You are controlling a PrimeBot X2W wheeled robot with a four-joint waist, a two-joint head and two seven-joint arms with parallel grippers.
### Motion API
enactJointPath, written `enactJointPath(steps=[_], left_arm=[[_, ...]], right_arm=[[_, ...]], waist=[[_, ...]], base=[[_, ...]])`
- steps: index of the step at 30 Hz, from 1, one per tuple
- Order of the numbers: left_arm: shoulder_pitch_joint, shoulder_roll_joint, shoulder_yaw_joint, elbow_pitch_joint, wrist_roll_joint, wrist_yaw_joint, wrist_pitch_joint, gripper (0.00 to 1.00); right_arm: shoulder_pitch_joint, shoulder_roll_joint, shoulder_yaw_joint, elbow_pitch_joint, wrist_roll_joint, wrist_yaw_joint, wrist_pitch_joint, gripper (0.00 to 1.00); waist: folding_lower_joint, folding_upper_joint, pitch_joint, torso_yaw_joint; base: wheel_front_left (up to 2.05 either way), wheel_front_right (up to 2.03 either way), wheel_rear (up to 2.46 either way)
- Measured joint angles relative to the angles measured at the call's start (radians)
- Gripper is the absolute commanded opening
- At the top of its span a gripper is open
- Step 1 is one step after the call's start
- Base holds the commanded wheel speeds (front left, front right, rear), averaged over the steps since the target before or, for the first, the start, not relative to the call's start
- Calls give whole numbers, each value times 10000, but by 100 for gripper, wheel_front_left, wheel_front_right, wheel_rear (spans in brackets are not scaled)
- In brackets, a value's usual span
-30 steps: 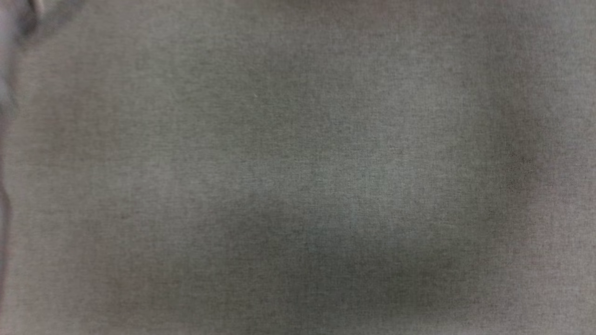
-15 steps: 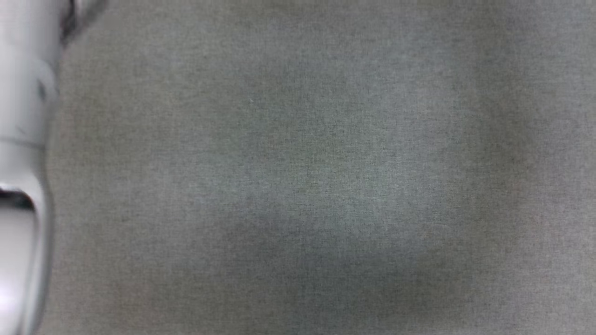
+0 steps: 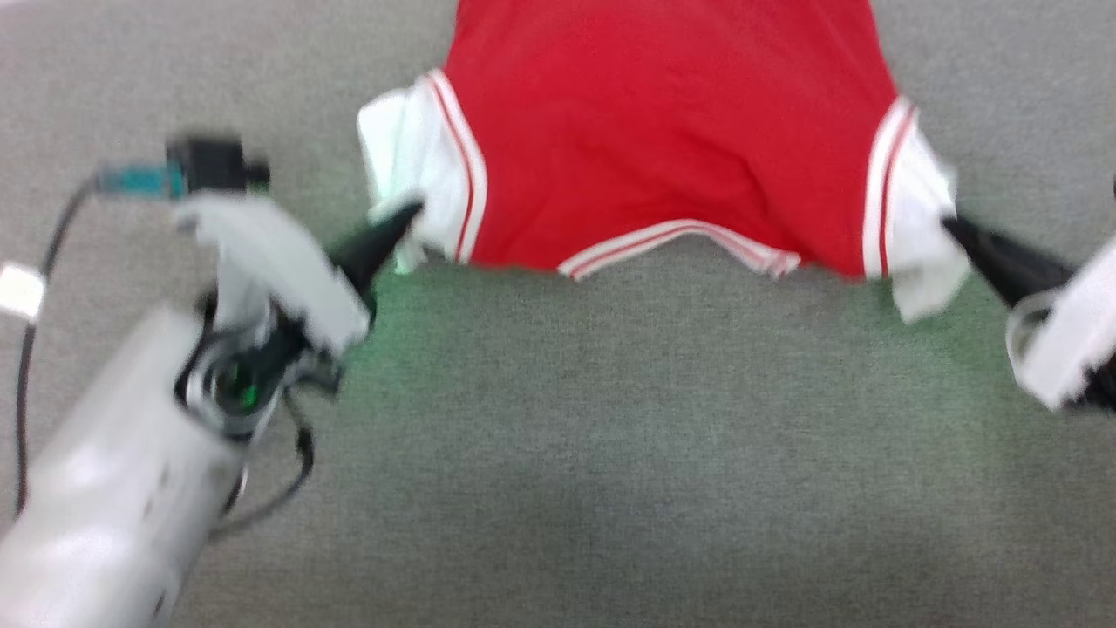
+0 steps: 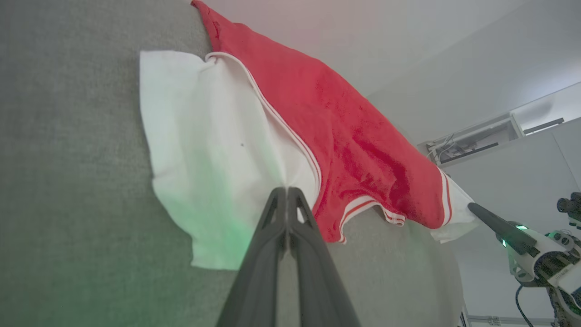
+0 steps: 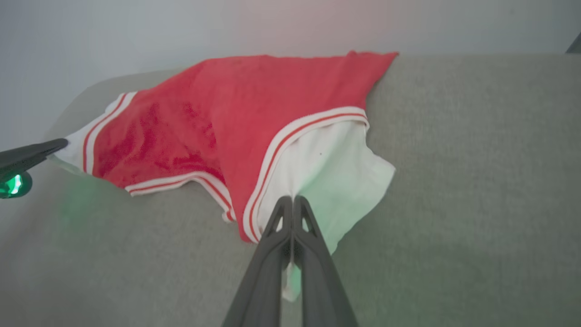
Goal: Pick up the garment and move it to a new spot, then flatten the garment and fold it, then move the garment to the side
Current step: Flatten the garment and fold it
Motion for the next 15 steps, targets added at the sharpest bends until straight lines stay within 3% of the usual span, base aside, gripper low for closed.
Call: enactJointPath(steps=[5, 15], left_arm=[[2221, 1141, -282, -2132, -132, 113, 176, 0], [5418, 3498, -138, -6677, -481, 1022, -8, 0]], right_arm=[[2285, -205, -844, -1751, 128, 0, 1097, 0], [5409, -23, -2527, -4412, -29, 0, 3150, 0]], waist=[[0, 0, -514, -24], [0, 0, -781, -68]], base=[[0, 0, 0], [0, 0, 0]])
